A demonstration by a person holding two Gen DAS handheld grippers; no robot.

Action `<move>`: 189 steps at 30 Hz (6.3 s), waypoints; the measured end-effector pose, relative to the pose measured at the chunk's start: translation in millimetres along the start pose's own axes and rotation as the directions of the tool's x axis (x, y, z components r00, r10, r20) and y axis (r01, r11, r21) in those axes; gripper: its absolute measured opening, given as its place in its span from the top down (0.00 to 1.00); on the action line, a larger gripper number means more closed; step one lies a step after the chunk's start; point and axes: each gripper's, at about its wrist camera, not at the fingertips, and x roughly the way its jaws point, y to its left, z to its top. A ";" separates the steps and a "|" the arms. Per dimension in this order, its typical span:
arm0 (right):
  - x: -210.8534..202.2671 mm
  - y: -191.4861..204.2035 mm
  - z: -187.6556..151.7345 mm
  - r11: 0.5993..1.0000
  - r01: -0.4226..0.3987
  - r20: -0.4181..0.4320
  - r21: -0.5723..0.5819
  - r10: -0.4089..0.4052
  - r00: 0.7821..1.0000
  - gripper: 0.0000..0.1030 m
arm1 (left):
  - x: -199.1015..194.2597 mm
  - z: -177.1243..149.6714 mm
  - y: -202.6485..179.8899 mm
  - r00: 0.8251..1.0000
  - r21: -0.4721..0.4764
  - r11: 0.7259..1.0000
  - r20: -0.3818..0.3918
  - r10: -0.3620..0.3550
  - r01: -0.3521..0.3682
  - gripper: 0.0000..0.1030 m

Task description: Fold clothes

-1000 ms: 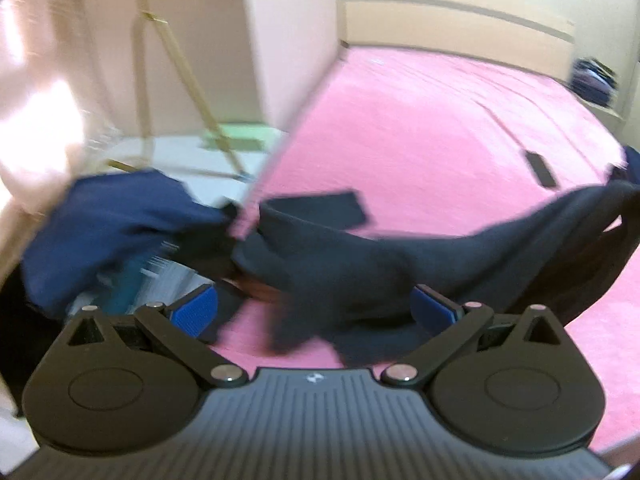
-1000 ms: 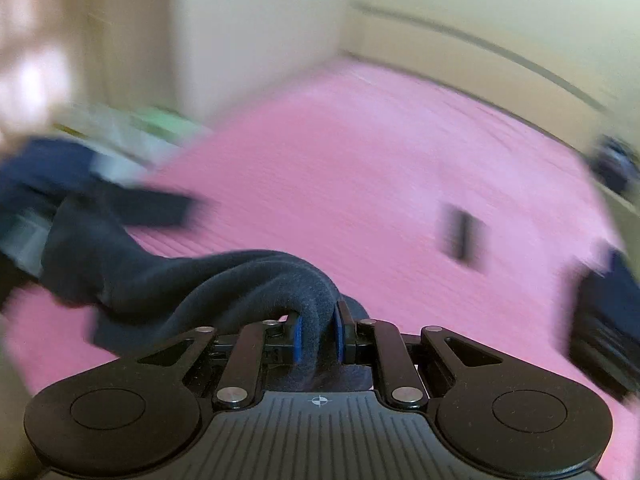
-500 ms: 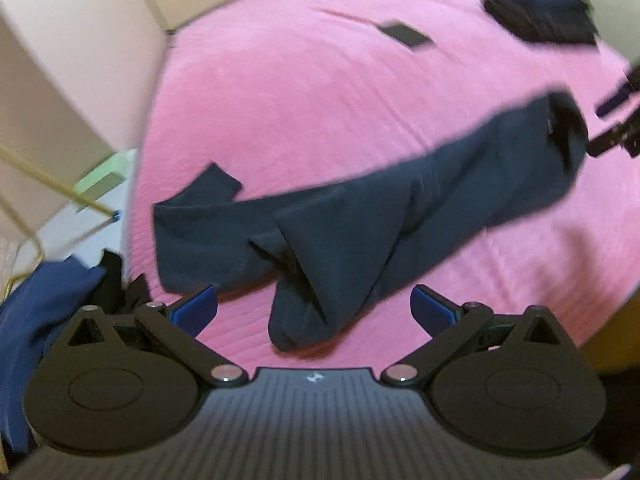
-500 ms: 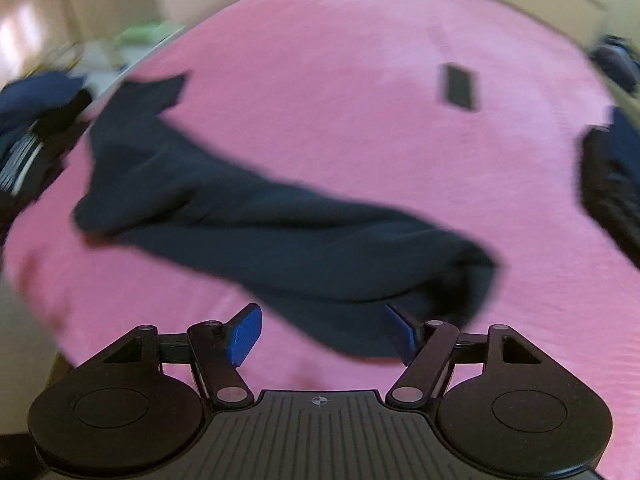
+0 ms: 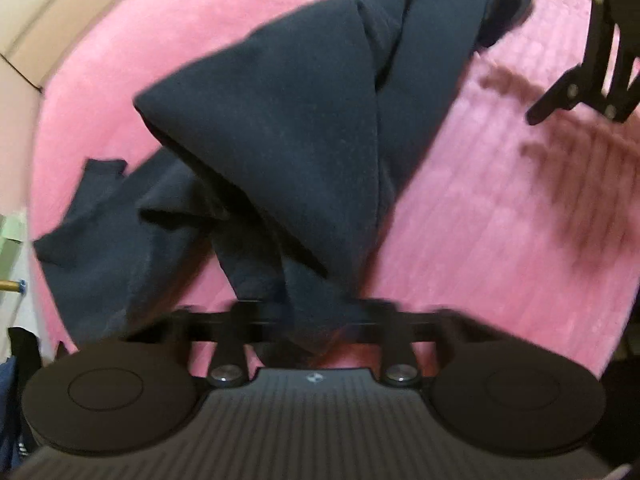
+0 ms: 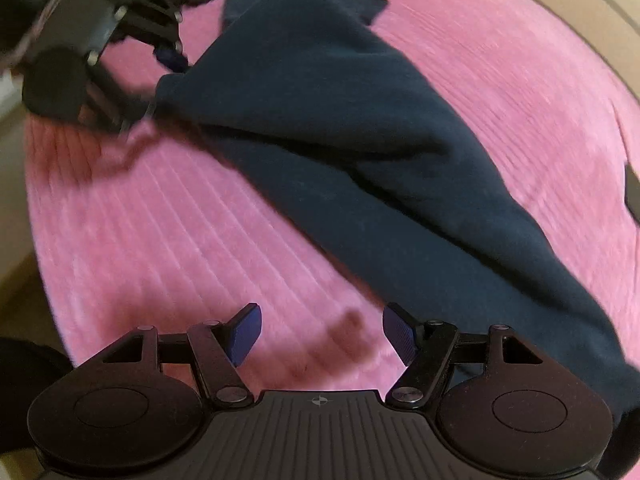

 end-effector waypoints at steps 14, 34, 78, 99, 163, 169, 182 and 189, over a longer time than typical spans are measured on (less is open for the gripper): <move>-47.2 6.8 25.1 0.995 0.046 0.224 0.092 -0.065 0.972 0.00 | -181.4 82.7 164.2 0.743 -0.496 0.558 0.510 -0.433 0.666 0.94; -76.3 23.3 42.9 0.849 0.028 0.348 0.527 -0.246 0.905 0.00 | -222.9 134.6 102.4 0.741 -0.507 0.542 0.486 -0.463 0.670 0.95; -232.8 -216.7 -447.0 0.207 0.092 -0.045 0.974 -0.221 0.974 0.00 | -25.6 485.4 -168.0 0.924 -0.105 0.919 0.101 -0.369 0.379 0.35; -277.4 -241.3 -499.5 -0.023 0.190 -0.190 0.982 -0.241 0.952 0.85 | -11.8 427.1 -87.4 0.934 0.123 0.932 0.065 -0.350 0.341 0.93; -159.6 -287.3 -342.4 0.596 0.274 -0.071 0.755 -0.341 0.937 0.09 | 113.0 261.2 -86.0 0.996 0.452 0.891 -0.047 0.072 -0.043 0.53; -153.3 -265.8 -288.2 0.711 0.299 0.034 0.636 -0.413 0.910 0.09 | 112.0 221.8 -73.7 0.994 0.566 0.822 -0.027 0.104 -0.071 0.56; -80.3 -198.0 -212.1 0.885 0.002 0.064 0.465 -0.036 0.997 0.09 | 14.0 265.8 43.4 0.953 -0.026 0.956 0.096 -0.288 0.291 0.98; -112.2 -182.8 -213.0 0.840 0.025 0.040 0.541 -0.056 0.998 0.09 | -14.3 300.0 192.2 0.962 -0.558 0.795 0.250 -0.111 0.237 0.94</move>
